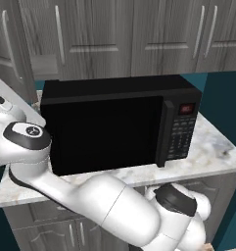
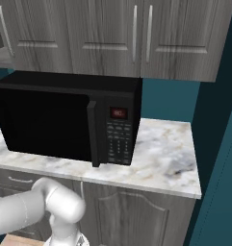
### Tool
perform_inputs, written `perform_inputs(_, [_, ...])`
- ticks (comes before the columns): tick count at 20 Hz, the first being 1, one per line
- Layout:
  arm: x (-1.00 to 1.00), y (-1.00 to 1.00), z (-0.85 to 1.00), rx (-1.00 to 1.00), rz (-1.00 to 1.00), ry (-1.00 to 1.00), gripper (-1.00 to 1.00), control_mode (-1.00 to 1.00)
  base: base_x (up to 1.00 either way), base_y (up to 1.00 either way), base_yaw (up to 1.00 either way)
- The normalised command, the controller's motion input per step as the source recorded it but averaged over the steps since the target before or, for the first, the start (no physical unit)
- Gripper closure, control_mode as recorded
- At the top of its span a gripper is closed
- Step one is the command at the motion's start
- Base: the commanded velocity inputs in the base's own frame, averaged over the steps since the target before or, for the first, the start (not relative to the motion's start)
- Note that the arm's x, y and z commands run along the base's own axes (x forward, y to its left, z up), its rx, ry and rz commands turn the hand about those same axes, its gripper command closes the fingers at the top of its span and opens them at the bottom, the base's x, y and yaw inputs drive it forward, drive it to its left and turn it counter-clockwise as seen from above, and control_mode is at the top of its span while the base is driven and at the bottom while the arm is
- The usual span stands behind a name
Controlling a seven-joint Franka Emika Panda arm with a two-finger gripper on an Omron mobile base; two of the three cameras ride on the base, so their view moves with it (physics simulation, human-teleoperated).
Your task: Close all open cabinet doors.
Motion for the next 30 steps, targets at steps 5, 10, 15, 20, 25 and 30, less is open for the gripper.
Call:
perform_inputs(5, [0.59,0.27,0.0,0.0,-0.08,0.0,-1.0,-1.0,0.0,0.0,0.0])
perform_inputs(10, [0.53,0.22,0.0,0.0,-0.08,0.0,-1.0,-1.0,0.0,0.0,0.0])
perform_inputs(15, [0.23,0.01,-0.02,0.0,-0.12,0.0,-1.0,-1.0,0.0,0.0,0.0])
perform_inputs(20, [0.32,-0.03,-0.01,0.0,-0.13,0.0,-1.0,-1.0,0.0,0.0,0.0])
perform_inputs(25, [0.44,-0.33,-0.11,0.0,-0.17,0.0,-1.0,-1.0,0.0,0.0,0.0])
perform_inputs(30, [0.41,-0.64,-0.13,0.0,-0.16,0.0,-1.0,-1.0,0.0,0.0,0.0])
